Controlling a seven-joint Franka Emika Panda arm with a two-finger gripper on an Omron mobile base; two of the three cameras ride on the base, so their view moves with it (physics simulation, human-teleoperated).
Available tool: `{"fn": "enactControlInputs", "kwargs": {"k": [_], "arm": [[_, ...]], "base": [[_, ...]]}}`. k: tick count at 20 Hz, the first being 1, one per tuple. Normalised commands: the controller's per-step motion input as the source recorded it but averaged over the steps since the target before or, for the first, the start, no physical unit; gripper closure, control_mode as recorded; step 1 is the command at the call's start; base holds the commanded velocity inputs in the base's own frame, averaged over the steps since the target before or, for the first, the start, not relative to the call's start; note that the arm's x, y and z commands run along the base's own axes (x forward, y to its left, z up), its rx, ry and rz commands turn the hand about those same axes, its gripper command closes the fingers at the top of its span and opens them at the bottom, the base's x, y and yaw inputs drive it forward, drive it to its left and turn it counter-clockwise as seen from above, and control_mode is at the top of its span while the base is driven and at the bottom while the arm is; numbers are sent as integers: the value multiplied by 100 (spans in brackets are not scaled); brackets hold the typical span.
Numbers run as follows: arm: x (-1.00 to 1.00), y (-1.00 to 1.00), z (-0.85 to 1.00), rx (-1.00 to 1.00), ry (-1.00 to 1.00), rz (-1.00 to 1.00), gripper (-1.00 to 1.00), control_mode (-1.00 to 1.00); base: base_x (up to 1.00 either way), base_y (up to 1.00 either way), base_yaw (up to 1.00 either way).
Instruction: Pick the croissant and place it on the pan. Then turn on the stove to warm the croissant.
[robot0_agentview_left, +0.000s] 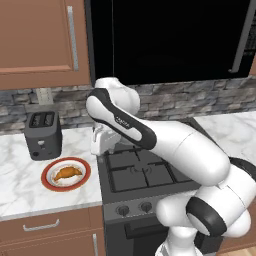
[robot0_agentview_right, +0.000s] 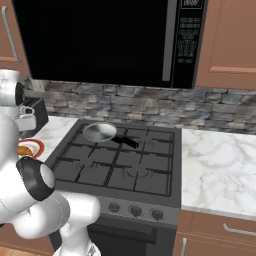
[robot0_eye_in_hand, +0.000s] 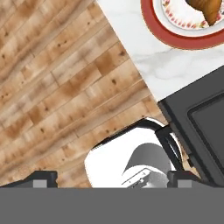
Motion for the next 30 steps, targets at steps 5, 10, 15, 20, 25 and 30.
{"fn": "enactControlInputs", "kwargs": {"k": [5,10,15,20,25,30], "arm": [[0,0,-11,3,-14,18,-100,-100],[0,1,-8,4,-9,19,-100,-100],[0,2,-1,5,-1,18,-100,-100],[0,10,-3,5,-1,13,-100,-100],[1,21,-6,2,-6,8,-100,-100],[5,19,-12,2,-11,6,-100,-100]], "base": [[0,0,0],[0,0,0],[0,0,0],[0,0,0],[0,0,0],[0,0,0]]}}
